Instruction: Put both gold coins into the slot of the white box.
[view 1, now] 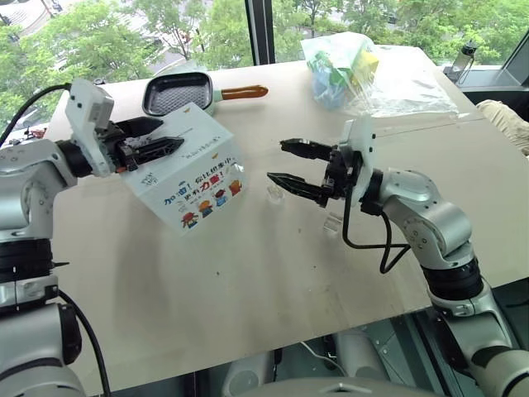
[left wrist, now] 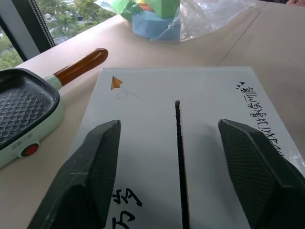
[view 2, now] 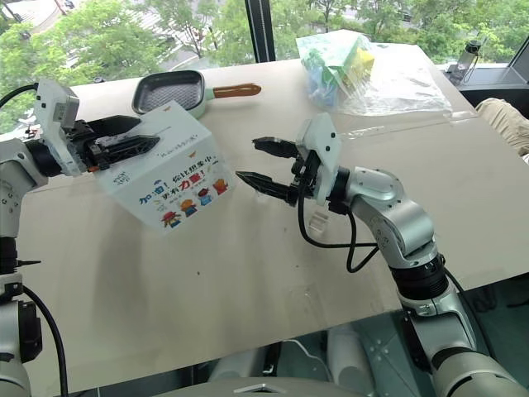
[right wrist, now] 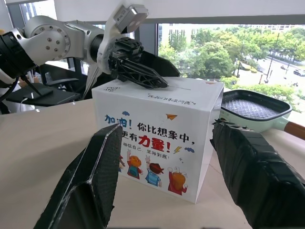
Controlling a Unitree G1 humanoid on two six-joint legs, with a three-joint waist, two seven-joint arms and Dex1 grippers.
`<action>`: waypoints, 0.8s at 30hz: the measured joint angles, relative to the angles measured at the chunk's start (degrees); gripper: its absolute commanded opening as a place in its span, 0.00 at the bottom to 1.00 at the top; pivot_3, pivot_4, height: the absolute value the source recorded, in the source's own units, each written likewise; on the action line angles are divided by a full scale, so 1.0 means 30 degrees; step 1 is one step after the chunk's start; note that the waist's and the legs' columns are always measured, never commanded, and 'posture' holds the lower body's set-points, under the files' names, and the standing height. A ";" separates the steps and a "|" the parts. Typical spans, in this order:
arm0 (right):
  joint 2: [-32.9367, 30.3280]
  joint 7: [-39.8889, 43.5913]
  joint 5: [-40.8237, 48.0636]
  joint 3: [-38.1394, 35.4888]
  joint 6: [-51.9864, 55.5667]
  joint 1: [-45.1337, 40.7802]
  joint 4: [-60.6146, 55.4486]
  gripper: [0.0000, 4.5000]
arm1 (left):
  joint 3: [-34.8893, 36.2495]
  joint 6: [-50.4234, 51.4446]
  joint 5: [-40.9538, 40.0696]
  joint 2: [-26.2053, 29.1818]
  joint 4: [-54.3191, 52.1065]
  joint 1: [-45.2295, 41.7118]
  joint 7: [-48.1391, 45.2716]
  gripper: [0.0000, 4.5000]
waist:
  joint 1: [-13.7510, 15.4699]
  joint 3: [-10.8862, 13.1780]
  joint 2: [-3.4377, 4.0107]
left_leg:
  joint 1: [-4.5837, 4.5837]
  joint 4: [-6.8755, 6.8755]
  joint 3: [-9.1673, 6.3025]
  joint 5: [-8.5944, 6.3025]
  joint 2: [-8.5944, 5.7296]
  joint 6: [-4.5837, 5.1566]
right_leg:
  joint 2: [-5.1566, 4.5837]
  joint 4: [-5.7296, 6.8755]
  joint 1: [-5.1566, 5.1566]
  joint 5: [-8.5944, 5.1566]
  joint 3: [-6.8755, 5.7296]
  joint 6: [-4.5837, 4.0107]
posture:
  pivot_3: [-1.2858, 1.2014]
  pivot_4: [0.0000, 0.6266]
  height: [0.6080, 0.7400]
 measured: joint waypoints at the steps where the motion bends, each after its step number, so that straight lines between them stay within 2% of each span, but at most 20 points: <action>1: -0.0004 0.0066 -0.0451 0.0321 -0.0105 0.0000 0.0463 0.72 | 0.0265 0.0214 -0.0410 -0.0042 -0.0501 -0.0005 0.0025 0.68 | -0.0054 -0.0001 -0.0018 | -0.0014 0.0003 -0.0003 0.0000 0.0001 0.0000 | -0.0002 -0.0005 -0.0008 0.0000 -0.0003 0.0000 | 0.52 0.24 0.85; 4: 0.0238 -0.0143 -0.1901 0.1225 -0.0736 -0.0118 0.2128 0.72 | 0.1458 0.1587 -0.2095 -0.0081 -0.2719 0.0081 0.0358 0.68 | -0.0190 -0.0010 -0.0044 | -0.0030 0.0002 -0.0004 0.0000 0.0003 -0.0001 | -0.0007 -0.0016 -0.0021 0.0000 0.0006 0.0000 | 0.52 0.24 0.85; 6: 0.0732 -0.0475 -0.3343 0.2022 -0.1541 -0.0386 0.4380 0.72 | 0.2371 0.3220 -0.4151 0.0097 -0.5769 0.0357 0.0527 0.68 | -0.0274 -0.0012 -0.0053 | -0.0038 -0.0002 0.0015 0.0000 0.0003 -0.0001 | -0.0011 -0.0025 -0.0037 0.0000 0.0039 0.0000 | 0.52 0.24 0.85; 7: 0.1262 -0.0757 -0.4020 0.2474 -0.1921 -0.0657 0.5637 0.72 | 0.2918 0.3845 -0.4729 0.0852 -0.7716 0.1444 0.0530 0.68 | -0.0408 -0.0015 -0.0056 | -0.0037 -0.0021 0.0039 -0.0001 0.0003 -0.0003 | -0.0003 -0.0021 -0.0070 0.0000 0.0076 0.0001 | 0.52 0.24 0.85; 9: 0.2088 -0.1453 -0.5208 0.2816 -0.2331 -0.1064 0.7773 0.72 | 0.3149 0.4924 -0.4969 0.2197 -1.1134 0.4105 0.0313 0.68 | -0.0603 -0.0020 -0.0012 | -0.0031 -0.0068 0.0071 0.0000 -0.0021 -0.0004 | -0.0011 0.0026 -0.0140 -0.0001 0.0135 0.0001 | 0.52 0.24 0.85; 12: 0.2737 -0.1988 -0.6185 0.2955 -0.2880 -0.1597 0.9444 0.72 | 0.3388 0.6250 -0.4954 0.2675 -1.3214 0.6651 0.0672 0.68 | -0.0631 -0.0015 -0.0027 | -0.0041 -0.0056 0.0048 0.0006 -0.0005 -0.0015 | 0.0008 0.0066 -0.0158 0.0000 0.0129 -0.0003 | 0.52 0.24 0.85; 14: 0.3392 -0.2452 -0.7090 0.3084 -0.3400 -0.2052 1.0865 0.72 | 0.4987 0.8150 -0.4829 0.3173 -1.5663 0.9580 0.1494 0.68 | -0.0728 -0.0014 -0.0032 | -0.0029 -0.0061 0.0052 0.0011 0.0006 -0.0025 | 0.0025 0.0083 -0.0160 0.0001 0.0140 -0.0007 | 0.52 0.24 0.85; 17: 0.4091 -0.2647 -0.7464 0.3118 -0.3656 -0.2083 1.1769 0.72 | 0.6611 0.9917 -0.5060 0.3166 -1.7526 1.0707 0.2735 0.68 | -0.0580 -0.0019 -0.0040 | -0.0030 -0.0056 0.0033 0.0029 0.0000 -0.0056 | 0.0022 0.0086 -0.0149 0.0005 0.0109 -0.0013 | 0.52 0.24 0.85; 21: 0.4632 -0.2721 -0.7693 0.3122 -0.3762 -0.2083 1.1865 0.72 | 0.7441 1.1649 -0.5811 0.2730 -1.9099 1.1502 0.4198 0.68 | -0.0528 -0.0020 -0.0041 | -0.0024 -0.0050 0.0038 0.0032 -0.0010 -0.0062 | 0.0016 0.0087 -0.0141 0.0009 0.0107 -0.0019 | 0.52 0.24 0.85; 24: 0.4678 -0.2804 -0.7941 0.3074 -0.3762 -0.2081 1.1884 0.53 | 0.7495 1.2764 -0.6376 0.2453 -1.9745 1.1615 0.5338 0.69 | -0.0479 -0.0022 -0.0046 | -0.0027 -0.0047 0.0023 0.0034 -0.0011 -0.0067 | 0.0017 0.0089 -0.0140 0.0010 0.0090 -0.0020 | 0.52 0.24 0.85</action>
